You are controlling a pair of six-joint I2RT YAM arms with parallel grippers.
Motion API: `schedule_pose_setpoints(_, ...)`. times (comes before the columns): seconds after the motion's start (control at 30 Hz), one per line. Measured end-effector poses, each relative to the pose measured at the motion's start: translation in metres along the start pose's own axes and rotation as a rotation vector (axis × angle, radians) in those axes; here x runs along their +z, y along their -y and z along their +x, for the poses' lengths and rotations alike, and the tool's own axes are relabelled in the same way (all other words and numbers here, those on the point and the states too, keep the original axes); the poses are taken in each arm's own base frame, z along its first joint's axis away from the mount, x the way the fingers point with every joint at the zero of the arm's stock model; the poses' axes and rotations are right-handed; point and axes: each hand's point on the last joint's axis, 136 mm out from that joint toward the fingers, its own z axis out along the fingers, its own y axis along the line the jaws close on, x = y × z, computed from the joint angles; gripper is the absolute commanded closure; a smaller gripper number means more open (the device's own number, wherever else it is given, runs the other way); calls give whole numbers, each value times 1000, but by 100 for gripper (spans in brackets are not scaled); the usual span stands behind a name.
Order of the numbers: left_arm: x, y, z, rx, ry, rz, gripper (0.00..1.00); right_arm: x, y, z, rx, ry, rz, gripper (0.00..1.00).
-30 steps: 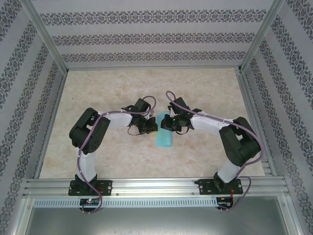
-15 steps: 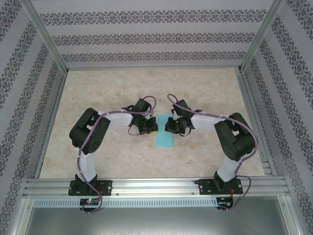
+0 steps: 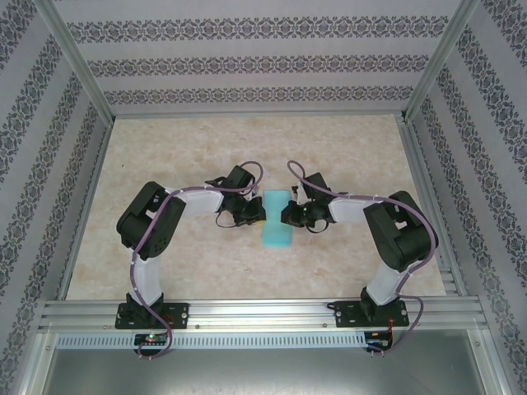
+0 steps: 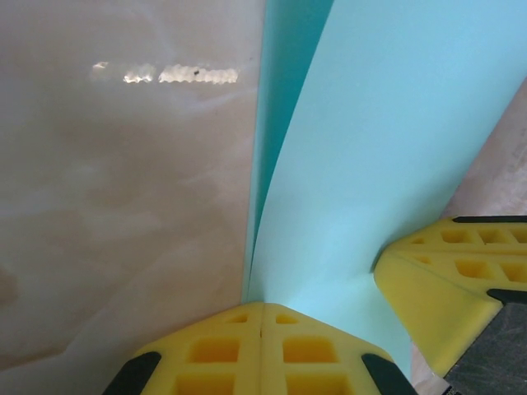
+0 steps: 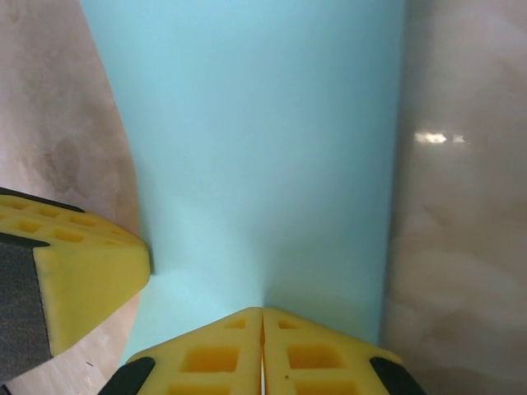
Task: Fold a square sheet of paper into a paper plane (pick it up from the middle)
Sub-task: Fold the square sheet of paper in half at the center of the table.
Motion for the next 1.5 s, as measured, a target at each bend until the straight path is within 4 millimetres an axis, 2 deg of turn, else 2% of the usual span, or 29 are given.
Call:
schedule_pose_setpoints(0.27, 1, -1, 1, 0, -1, 1, 100, -25, 29, -1, 83, 43, -14, 89)
schedule_pose_setpoints(0.33, 1, -1, 1, 0, -1, 1, 100, -34, 28, -4, 86, 60, -15, 88)
schedule_pose_setpoints(0.43, 1, -1, 1, 0, -1, 0, 100, -47, 9, -11, 38, 102, -49, 88)
schedule_pose_setpoints(0.53, 1, -1, 1, 1, -1, 1, 100, -52, -21, -17, -32, 119, -89, 89)
schedule_pose_setpoints(0.63, 1, -1, 1, 0, -2, 1, 100, -41, -44, -23, -70, 105, -118, 89)
schedule_pose_setpoints(0.7, 1, -1, 1, 0, -3, 1, 100, -27, -49, -25, -74, 84, -124, 90)
schedule_pose_setpoints(0.83, 1, -1, 1, 0, -4, 1, 100, 0, -36, -21, -31, 32, -98, 90)
schedule_pose_setpoints(0.97, 1, -1, 1, -1, -4, 2, 100, 7, -17, -26, 17, 28, -75, 90)
schedule_pose_setpoints(1.17, 1, -2, 2, -1, -6, 1, 100, -4, 15, -42, 89, 79, -44, 90)
schedule_pose_setpoints(1.3, 2, -3, 2, -1, -6, 0, 100, -11, 24, -46, 104, 95, -23, 89)
schedule_pose_setpoints(1.4, 2, -3, 2, -1, -6, 1, 100, -20, 23, -52, 98, 128, -1, 89)
schedule_pose_setpoints(1.5, 2, -2, 2, -1, -6, 1, 100, -32, 6, -59, 55, 175, -13, 88)
